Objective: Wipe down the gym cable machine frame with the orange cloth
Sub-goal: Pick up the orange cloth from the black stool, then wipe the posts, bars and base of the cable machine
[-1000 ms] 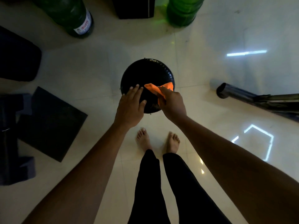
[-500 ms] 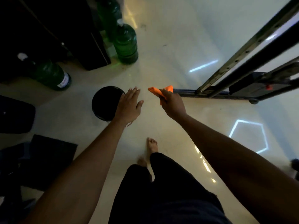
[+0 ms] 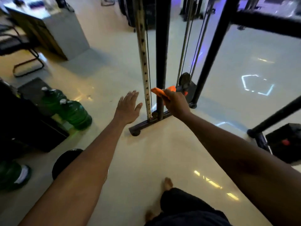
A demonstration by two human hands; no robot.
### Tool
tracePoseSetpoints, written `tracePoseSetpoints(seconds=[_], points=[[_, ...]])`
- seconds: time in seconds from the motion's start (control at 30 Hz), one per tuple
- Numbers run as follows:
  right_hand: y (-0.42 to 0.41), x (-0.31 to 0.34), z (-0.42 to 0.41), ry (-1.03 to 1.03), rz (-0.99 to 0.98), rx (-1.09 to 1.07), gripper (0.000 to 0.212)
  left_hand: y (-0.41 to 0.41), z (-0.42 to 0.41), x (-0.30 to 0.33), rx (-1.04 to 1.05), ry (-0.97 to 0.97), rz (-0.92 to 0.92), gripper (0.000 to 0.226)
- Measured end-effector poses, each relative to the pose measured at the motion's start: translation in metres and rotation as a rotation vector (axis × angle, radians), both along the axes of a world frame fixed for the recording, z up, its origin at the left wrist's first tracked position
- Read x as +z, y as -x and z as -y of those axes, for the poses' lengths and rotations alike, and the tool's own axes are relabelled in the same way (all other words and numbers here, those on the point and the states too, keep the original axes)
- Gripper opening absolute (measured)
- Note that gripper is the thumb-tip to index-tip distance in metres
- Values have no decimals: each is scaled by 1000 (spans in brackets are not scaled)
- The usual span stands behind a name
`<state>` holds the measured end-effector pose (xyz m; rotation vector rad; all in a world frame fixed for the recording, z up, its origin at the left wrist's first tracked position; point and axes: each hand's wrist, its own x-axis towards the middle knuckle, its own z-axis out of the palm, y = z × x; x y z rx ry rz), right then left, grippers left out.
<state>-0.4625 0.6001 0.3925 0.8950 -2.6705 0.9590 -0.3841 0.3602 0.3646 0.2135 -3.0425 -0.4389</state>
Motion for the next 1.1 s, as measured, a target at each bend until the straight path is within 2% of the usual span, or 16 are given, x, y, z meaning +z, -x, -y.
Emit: tracePoseSetpoints(seconds=[0.27, 0.53, 0.83, 0.97, 1.1], points=[[116, 137, -115, 160, -177, -32, 19, 145, -104, 161, -114, 100, -299, 64], [268, 311, -170, 302, -381, -2, 27, 278, -145, 344, -37, 174, -607, 66], [375, 473, -130, 454, -534, 124, 23, 373, -124, 517, 5, 261, -875, 66], [412, 538, -93, 510, -696, 159, 23, 404, -101, 577, -5, 275, -1003, 63], [440, 599, -54, 559, -744, 155, 26, 432, -74, 627, -26, 300, -1069, 62]])
